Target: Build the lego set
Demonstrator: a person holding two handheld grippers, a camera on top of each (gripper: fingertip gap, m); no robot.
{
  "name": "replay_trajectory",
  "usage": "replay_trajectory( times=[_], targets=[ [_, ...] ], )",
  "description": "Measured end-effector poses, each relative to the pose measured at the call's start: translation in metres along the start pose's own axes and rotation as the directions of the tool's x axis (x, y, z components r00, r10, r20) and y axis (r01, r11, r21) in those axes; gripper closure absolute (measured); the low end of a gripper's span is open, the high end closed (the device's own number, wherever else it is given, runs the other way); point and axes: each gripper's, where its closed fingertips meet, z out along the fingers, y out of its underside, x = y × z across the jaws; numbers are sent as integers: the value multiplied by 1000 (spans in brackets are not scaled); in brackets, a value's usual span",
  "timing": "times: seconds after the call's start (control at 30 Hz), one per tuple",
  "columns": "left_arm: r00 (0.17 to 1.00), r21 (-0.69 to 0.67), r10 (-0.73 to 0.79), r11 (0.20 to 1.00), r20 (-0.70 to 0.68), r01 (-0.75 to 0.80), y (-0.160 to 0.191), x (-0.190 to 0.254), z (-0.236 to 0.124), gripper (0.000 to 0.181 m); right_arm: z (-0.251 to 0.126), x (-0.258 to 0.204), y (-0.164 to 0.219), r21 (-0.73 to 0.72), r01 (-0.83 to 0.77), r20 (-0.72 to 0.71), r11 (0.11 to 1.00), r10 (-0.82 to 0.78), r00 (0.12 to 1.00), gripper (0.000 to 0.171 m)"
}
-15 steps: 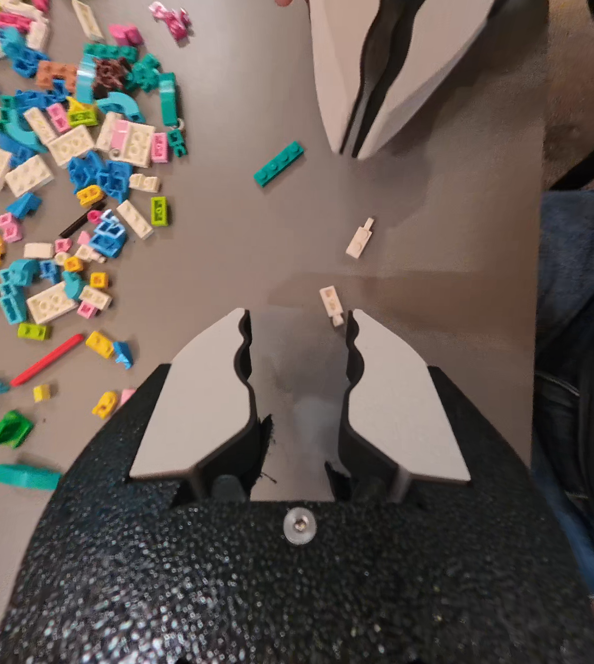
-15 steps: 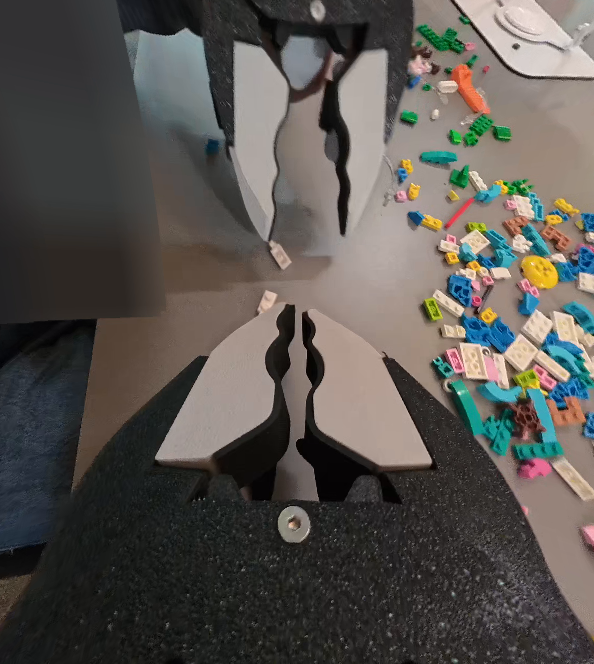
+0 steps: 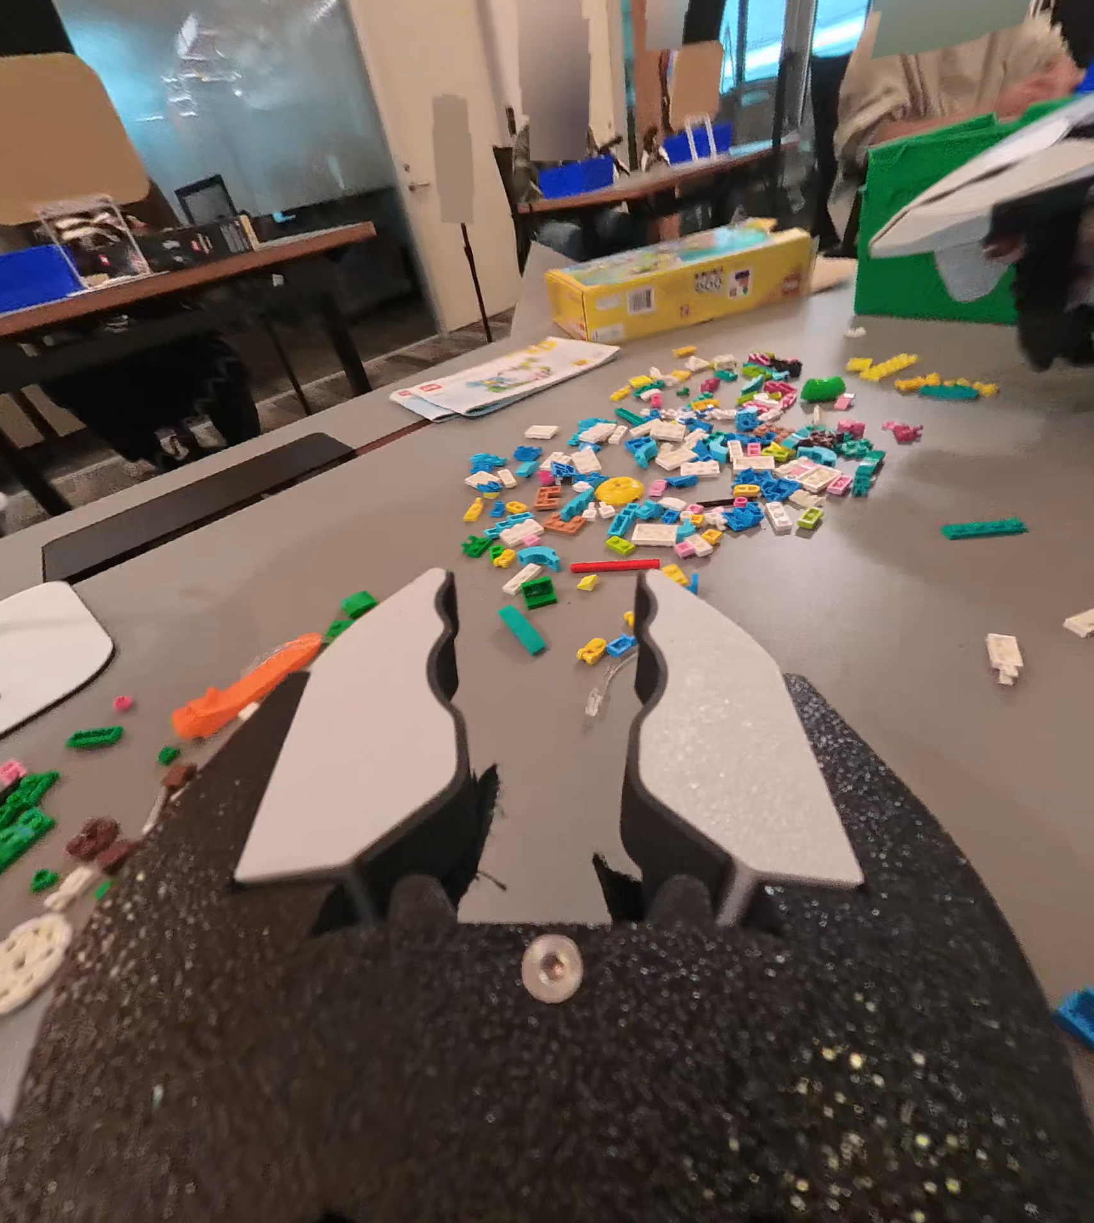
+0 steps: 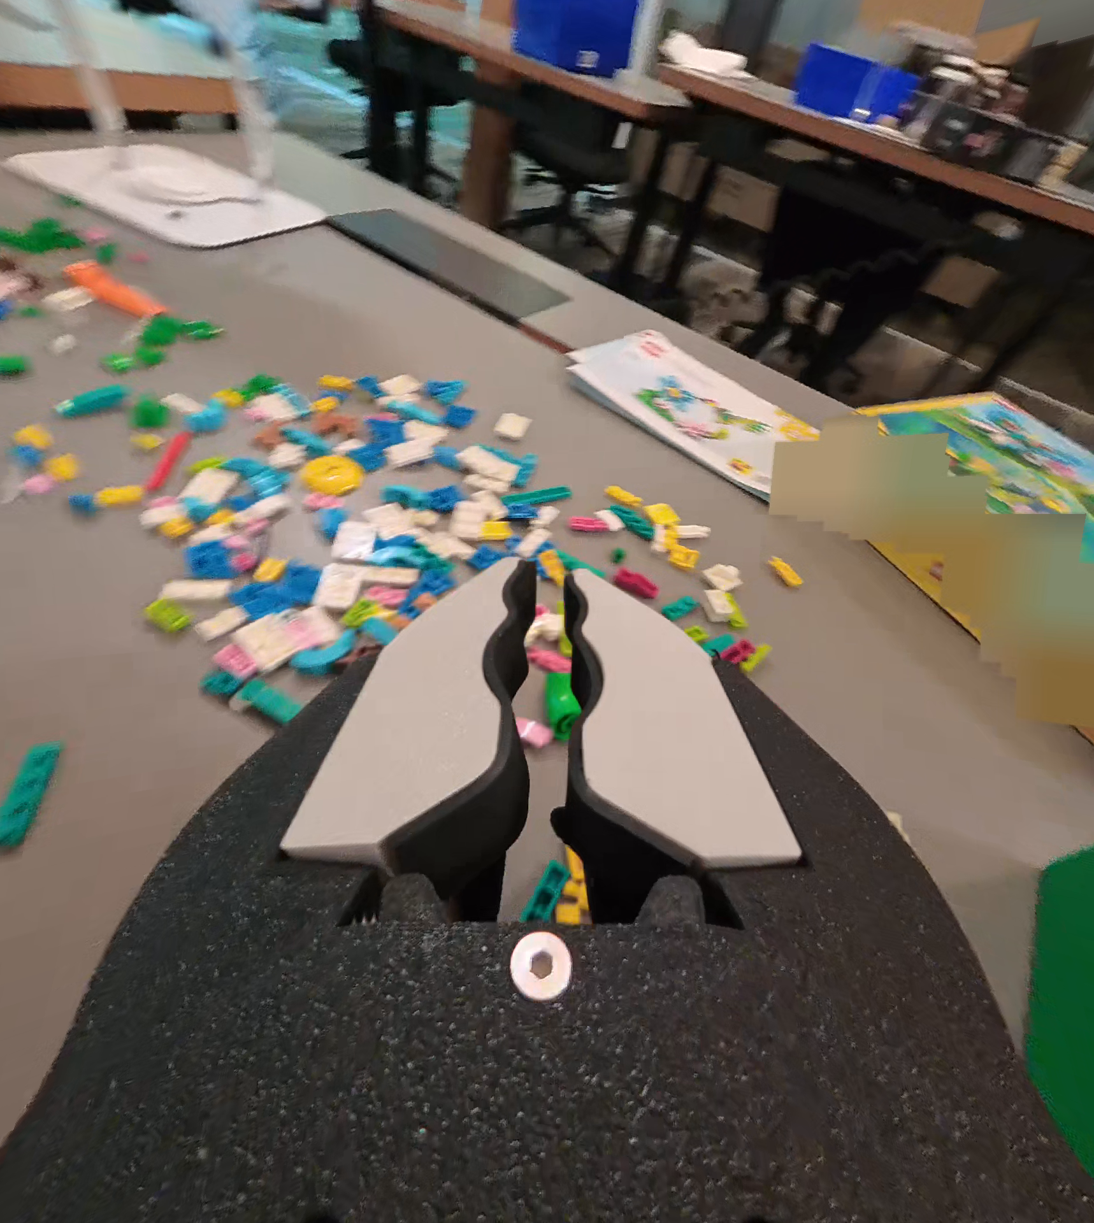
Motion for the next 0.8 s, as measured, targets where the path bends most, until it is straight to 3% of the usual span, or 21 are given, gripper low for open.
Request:
replay_trajectory(
  times=[0.1,0.17,0.23,0.3,0.37,0.43,0.57,0.7,0.8],
  targets=[
    [1000,6,1,1000,25,-1,2,-12,-9,131,19,13,-2,79,-145,-64,986,150,987,162],
    [999,8,-42,999,11,42,4,-15,-11,132,30,-16,-13,116,-171,84,978,162,983,162],
    [999,26,-44,999,-10,44,2,-11,-10,135,39,-60,-17,38,-56,275,998,43,960,166],
    [1000,21,-1,1000,-30,1,2,-3,-8,139,52,-76,0,-107,164,283,981,-128,951,165],
    [997,6,54,999,-47,-54,3,5,-6,141,65,-67,7,-141,322,168,936,-298,940,165],
    [992,-11,109,994,-63,-110,6,13,-3,143,71,-50,-2,-80,343,3,936,-344,939,167],
    [982,-7,166,986,-87,-167,6,23,-2,142,50,1,-3,-62,319,-348,946,-320,881,171],
    [987,38,148,989,-68,-145,-2,21,-5,142,24,31,7,-12,199,-523,980,-176,834,171],
    [990,53,128,991,-52,-126,-5,17,-7,143,12,41,5,58,172,-577,983,-108,810,171]
  ],
)
